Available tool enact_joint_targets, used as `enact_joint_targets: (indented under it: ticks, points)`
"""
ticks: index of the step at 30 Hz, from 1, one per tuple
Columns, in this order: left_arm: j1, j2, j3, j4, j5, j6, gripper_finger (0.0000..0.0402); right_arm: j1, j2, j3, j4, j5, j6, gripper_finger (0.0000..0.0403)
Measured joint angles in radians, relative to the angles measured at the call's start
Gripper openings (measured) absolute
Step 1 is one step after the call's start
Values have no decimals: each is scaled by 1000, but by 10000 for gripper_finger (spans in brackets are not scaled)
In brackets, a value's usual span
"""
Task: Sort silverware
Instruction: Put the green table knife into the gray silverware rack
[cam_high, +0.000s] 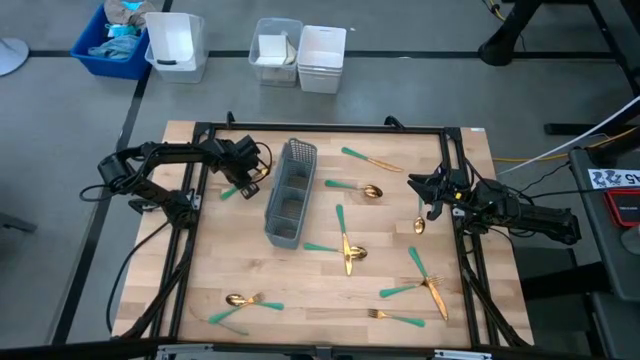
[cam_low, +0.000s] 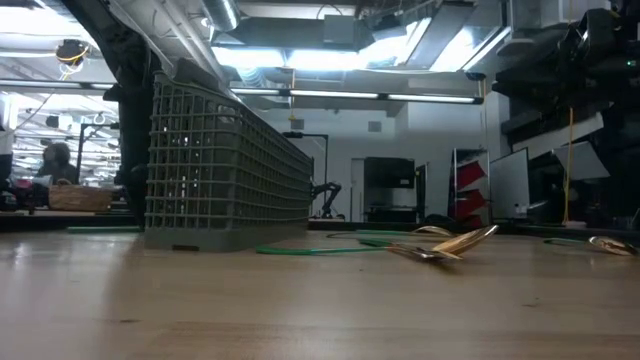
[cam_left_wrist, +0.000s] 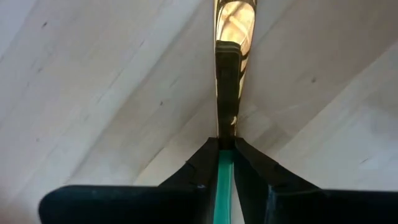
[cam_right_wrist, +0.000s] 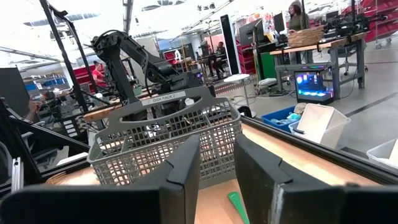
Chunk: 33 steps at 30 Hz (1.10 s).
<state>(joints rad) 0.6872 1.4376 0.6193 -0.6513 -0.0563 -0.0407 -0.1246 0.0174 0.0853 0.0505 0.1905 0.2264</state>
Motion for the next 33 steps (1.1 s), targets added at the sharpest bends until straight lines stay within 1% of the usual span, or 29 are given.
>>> enact_joint_targets:
  ticks: [9,16,20,28,33]
  points:
    - [0,0,-3,5,0,-13,43,0,0,0,0,0,0,99]
    - [0,5,20,3,-5,-14,71,0,0,0,0,0,0,99]
    - [0,5,30,13,-7,-13,78,0,0,0,0,0,0,99]
    - [0,5,31,20,-10,-12,67,0,0,0,0,0,0,99]
    - [0,4,32,12,-10,-12,47,0,0,0,0,0,0,99]
